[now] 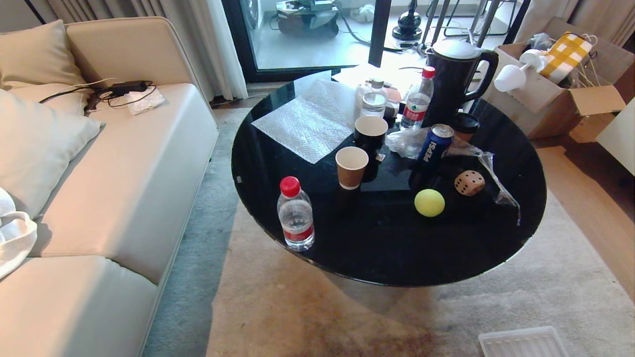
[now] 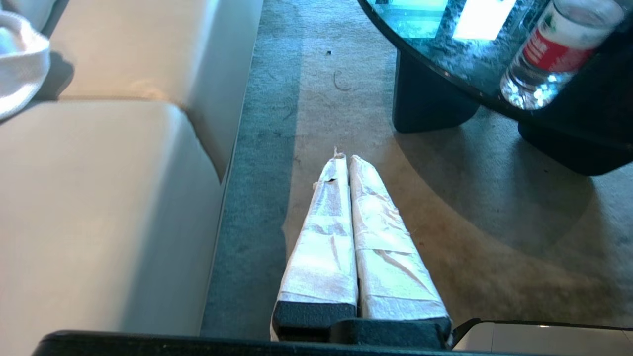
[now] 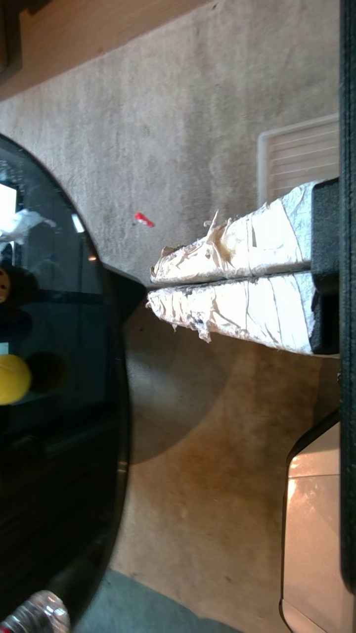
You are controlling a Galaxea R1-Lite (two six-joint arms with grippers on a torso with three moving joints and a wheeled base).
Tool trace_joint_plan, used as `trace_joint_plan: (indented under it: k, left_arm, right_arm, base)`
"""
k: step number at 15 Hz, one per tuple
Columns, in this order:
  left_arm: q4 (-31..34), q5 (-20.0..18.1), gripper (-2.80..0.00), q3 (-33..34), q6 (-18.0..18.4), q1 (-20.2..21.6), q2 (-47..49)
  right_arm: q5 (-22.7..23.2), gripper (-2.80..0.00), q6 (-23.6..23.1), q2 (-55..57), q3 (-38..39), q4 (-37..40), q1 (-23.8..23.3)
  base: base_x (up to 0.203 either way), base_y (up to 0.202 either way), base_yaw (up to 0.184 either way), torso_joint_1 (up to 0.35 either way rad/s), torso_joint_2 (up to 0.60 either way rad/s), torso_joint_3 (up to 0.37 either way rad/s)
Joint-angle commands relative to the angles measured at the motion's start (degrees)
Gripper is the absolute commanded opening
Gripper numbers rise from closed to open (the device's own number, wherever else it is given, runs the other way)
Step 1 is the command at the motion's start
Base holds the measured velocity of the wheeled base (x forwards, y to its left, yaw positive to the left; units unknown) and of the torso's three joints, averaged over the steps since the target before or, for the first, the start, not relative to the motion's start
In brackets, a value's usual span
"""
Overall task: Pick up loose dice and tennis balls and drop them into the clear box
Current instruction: Pick up the ball on the table
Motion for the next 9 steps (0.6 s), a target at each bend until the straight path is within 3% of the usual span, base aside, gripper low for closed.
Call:
trace_joint_plan:
  k: [1,7,9]
  left_arm:
    - [0.0,0.04,-2.8,0.0,-0.06,0.0,0.0]
    - [0.0,0.04,-2.8,0.0,0.03,0.0,0.0]
    - [0.0,0.04,-2.8,0.0,0.03,0.0,0.0]
  right_arm:
    - [0.01,-2.8,-0.04,0.07,0.01,0.0,0.0]
    - [0.02,-2.8,-0.04,0.07,0.01,0.0,0.0]
    - [0.02,-2.8,-0.04,0.07,0.01,0.0,0.09]
  base:
    - [0.184,0.0,-0.001,0.002,0.0,0.002]
    - [0.182,0.0,0.0,0.002,0.0,0.0]
    - [0.068,0.0,-0.001,0.001,0.01,0.003]
